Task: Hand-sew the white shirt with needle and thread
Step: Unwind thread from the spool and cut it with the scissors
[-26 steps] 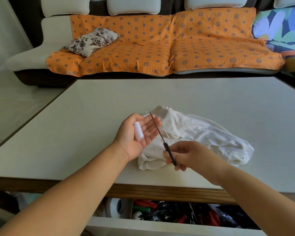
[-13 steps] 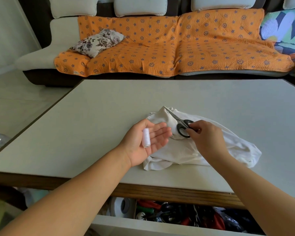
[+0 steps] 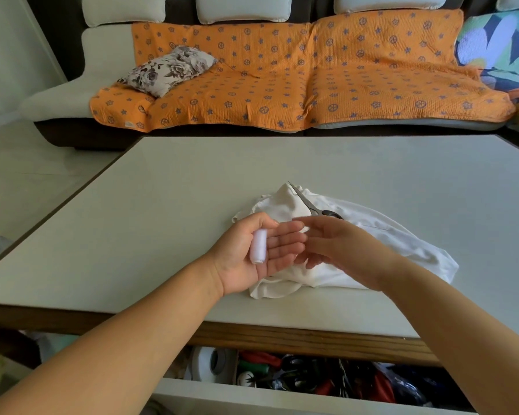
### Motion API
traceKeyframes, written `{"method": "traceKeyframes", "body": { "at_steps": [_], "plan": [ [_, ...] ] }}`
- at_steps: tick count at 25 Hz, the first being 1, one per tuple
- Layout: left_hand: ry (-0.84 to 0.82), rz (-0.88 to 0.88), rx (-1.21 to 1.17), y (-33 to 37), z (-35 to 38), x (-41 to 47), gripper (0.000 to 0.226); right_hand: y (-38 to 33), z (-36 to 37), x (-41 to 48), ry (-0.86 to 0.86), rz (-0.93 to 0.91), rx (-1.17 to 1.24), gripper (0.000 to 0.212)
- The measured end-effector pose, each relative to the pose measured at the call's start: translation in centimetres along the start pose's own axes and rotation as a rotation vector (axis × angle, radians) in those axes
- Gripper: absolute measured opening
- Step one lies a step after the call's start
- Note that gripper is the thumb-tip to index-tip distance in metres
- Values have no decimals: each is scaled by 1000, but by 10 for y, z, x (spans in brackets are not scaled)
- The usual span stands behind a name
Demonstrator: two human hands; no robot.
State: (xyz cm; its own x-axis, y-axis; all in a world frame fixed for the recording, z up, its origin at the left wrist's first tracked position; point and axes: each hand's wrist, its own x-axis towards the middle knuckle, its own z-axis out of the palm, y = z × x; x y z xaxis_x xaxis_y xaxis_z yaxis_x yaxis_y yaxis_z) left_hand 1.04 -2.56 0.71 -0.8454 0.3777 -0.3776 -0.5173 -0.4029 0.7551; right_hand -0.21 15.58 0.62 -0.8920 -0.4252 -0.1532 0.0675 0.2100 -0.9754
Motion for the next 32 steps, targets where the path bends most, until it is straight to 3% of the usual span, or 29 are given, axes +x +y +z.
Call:
{"method": "traceKeyframes", "body": {
  "at_steps": [2,8,16,17,19,21,24,29,32],
  "plan": [
    [-5,6,-2,0,0,0,33,-1,-5,-2,71,-27,-131,13],
    [96,30,-30,5,-2,3,31,-7,-27,-9,332,25,-404,15],
    [282,71,-2,10,-20,5,19,-15,-46,-23,214,255,-741,21],
    [291,72,6,9,-22,6,17,-14,-48,-21,280,226,-813,23],
    [298,73,28,9,-26,6,15,-9,-51,-14,590,26,-887,23],
    [287,73,63,9,-27,5,13,-4,-44,-6,778,-152,-773,17],
    [261,72,100,8,-25,3,18,12,-28,15,649,-95,-711,23],
    [196,79,182,4,-20,0,24,26,-10,38,600,49,-892,54],
    [120,61,237,2,-18,-6,20,25,-10,41,583,87,-787,52]
  ]
}}
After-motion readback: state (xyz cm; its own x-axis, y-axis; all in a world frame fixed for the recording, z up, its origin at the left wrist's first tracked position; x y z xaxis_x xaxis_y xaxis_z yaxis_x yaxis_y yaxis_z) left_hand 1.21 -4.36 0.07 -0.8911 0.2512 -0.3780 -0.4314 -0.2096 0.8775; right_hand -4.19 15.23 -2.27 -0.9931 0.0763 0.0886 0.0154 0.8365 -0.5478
